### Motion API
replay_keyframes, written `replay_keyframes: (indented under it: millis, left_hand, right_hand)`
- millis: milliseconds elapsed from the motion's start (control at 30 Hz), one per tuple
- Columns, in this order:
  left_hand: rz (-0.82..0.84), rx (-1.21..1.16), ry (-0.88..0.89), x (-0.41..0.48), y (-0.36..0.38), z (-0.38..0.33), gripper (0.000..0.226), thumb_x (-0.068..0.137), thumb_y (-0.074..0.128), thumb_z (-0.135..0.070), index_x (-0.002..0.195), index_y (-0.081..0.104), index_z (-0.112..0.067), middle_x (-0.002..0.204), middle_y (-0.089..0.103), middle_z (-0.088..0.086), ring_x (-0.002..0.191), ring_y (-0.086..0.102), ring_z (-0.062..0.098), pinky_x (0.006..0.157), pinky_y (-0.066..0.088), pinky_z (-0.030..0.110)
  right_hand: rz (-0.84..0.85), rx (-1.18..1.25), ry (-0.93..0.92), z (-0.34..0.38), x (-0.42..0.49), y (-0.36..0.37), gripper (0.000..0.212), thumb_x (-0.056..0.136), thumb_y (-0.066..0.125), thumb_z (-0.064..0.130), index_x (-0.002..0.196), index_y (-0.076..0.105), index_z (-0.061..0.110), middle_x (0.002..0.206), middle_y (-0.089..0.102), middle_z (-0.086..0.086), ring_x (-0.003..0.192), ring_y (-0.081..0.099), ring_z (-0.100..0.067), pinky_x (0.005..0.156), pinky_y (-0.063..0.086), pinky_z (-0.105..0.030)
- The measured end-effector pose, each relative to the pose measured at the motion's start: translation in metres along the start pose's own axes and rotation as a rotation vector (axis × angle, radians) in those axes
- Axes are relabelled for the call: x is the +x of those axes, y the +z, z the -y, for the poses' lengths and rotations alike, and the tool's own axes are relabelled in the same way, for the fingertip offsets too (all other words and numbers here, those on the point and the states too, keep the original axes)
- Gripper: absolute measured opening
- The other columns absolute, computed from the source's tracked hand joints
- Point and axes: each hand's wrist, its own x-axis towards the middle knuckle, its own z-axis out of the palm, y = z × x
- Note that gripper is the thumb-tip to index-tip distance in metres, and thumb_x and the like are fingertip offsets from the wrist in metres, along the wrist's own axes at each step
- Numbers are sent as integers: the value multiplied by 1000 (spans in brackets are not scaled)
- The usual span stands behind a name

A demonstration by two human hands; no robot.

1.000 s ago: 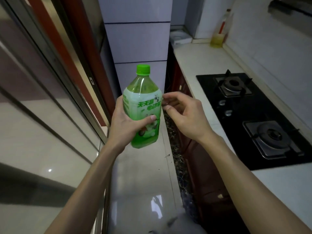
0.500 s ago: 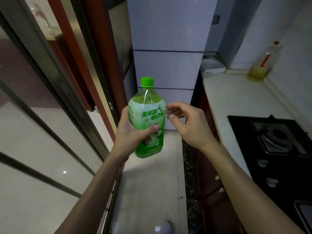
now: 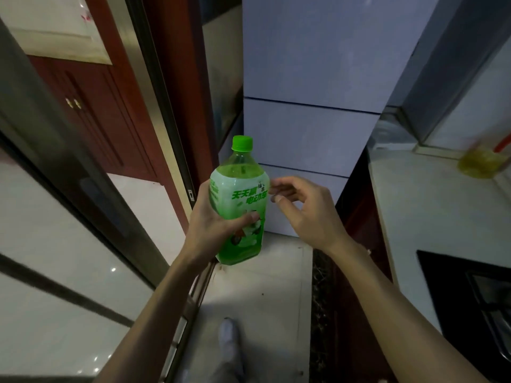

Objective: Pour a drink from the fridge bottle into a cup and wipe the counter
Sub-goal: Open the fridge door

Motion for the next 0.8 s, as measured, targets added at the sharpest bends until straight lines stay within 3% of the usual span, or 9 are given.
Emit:
replay_keyframes:
  millis: [200,367,800]
  left_hand:
    - [21,-12,21,106,3,18,87,62,92,-14,133,42,-15,116,65,1,104,68,15,82,60,31]
    - [39,-11,48,199,3,19,99,49,90,-38,134,43,-18,117,66,0,107,68,17,87,59,45]
    - [-22,48,25,334,12,25,94,49,90,-41,130,45,-22,114,67,-7,106,67,12,89,58,46]
  right_hand:
    - [-9,-58,13,-42,91,7,27,87,61,0,111,67,11,100,71,4,90,67,-9,81,55,-25]
    - [-11,-97,25,-65,170,2,27,89,61,0,111,66,14,99,70,10,91,67,-8,83,54,-23]
    - [39,-24,17,-130,301,4,28,85,58,13,112,67,11,101,71,4,92,68,-13,81,56,-31]
